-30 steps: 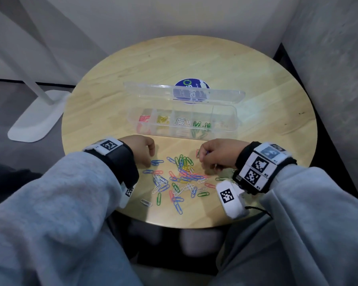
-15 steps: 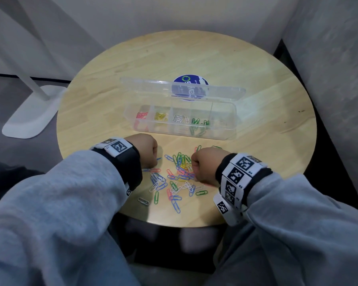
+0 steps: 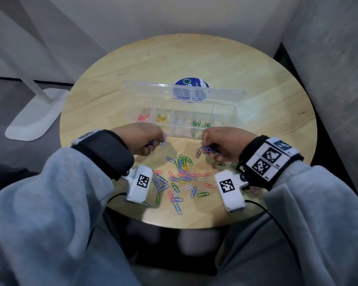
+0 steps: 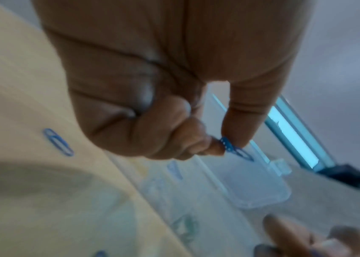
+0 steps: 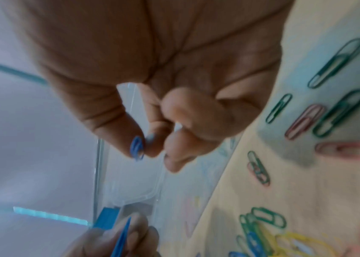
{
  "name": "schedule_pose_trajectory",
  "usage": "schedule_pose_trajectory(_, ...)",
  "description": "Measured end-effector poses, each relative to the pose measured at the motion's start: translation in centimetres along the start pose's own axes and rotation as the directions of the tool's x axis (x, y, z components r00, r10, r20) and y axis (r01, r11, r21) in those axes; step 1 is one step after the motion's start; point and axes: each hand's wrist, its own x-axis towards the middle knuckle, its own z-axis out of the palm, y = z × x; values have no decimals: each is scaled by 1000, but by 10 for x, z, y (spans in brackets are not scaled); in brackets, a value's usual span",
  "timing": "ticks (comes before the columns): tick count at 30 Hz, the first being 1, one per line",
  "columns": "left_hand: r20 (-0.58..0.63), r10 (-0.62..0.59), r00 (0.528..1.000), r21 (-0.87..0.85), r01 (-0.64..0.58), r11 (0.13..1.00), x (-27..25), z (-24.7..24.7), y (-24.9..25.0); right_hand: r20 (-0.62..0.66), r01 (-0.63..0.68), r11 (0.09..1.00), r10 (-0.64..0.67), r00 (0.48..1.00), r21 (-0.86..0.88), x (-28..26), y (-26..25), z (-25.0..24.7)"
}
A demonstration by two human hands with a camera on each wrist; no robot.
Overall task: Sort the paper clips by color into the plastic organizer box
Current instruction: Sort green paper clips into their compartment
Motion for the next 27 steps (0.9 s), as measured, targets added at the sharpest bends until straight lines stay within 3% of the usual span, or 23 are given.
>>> schedule_pose_trajectory(5,131,99,986,-449,-30,893,-11,-6,15,-32,7,979,-1,999,202,-4,-4,-2)
schedule_pose_trajectory(9,186,127,974,-562,0,827,-13,-8,15,-44,13,959,0,999,284,-4,-5,-4)
schedule_pose_trajectory(14,149,22,989,-529,61,846,-10,-1,17,-36,-1,944,13,999,331,-10,-14,-9)
schedule_pose_trajectory(17,78,-18,997,-440,51,897,-5,7,18,-146,88,902,-27,989,423,-13,-22,-23)
schedule_pose_trajectory(21,10,4,1000,-359,0,933,2,23,35,-341,223,826,-40,939,518,-9,-28,-38)
schedule_pose_trajectory(27,-3,109,994,-204,-107,973,16,54,75,-480,174,895,50,876,411,-4,-25,-43)
